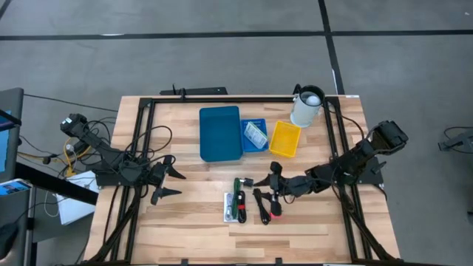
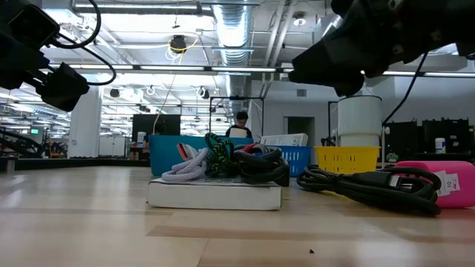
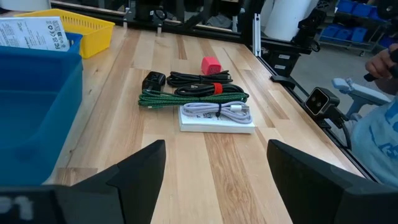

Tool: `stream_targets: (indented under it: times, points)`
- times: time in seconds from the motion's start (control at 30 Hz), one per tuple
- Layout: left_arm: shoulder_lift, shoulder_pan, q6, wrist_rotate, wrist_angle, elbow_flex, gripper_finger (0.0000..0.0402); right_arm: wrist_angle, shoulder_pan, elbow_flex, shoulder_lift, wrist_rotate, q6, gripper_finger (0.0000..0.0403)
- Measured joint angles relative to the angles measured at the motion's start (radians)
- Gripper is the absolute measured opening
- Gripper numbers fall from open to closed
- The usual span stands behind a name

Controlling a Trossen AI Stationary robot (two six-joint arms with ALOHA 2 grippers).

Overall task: Pick and place items into bin
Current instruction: Put the pink charger adapter into the yellow bin

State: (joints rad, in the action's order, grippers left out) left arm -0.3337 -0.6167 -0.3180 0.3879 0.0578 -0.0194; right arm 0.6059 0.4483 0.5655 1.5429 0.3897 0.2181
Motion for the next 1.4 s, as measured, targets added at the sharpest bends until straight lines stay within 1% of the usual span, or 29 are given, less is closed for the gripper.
stream_targets:
  times: [0.2,0.3,0.57,0.77,0.97,1.2,1.33,1.4]
  points:
    - [0.000,0.000,0.000,0.000,0.000,0.000,0.0270,-0.080,0.022,0.000,0.000,0.000,0.065,0.0128]
    - [0.000,0.000,0.000,0.000,0.000,0.000,0.0270,-0.108,0.023,0.000,0.000,0.000,0.071,0.0123]
    - [0.000,0.000,0.000,0.000,0.000,0.000,0.0270,-0.128,0.050,0.000,0.000,0.000,0.012,0.0123]
    - [0.000,0.000,0.000,0.000,0.000,0.000,0.0270,-0.174,0.080,0.000,0.000,-0.001,0.009,0.0123]
    - [0.000,0.000,0.000,0.000,0.000,0.000,0.0270,-0.260,0.094,0.002,0.000,-0.054,0.010,0.0122]
    - [0.000,0.000,0.000,0.000,0.000,0.000,0.0270,-0.257,0.093,0.090,0.000,-0.040,0.012,0.0120]
    - [0.000,0.000,0.000,0.000,0.000,0.000,0.0270,-0.255,0.091,0.144,0.000,-0.021,-0.063,0.0119]
    - [0.000,0.000,0.000,0.000,0.000,0.000,0.0270,-0.251,0.083,0.168,0.000,-0.021,-0.063,0.0118]
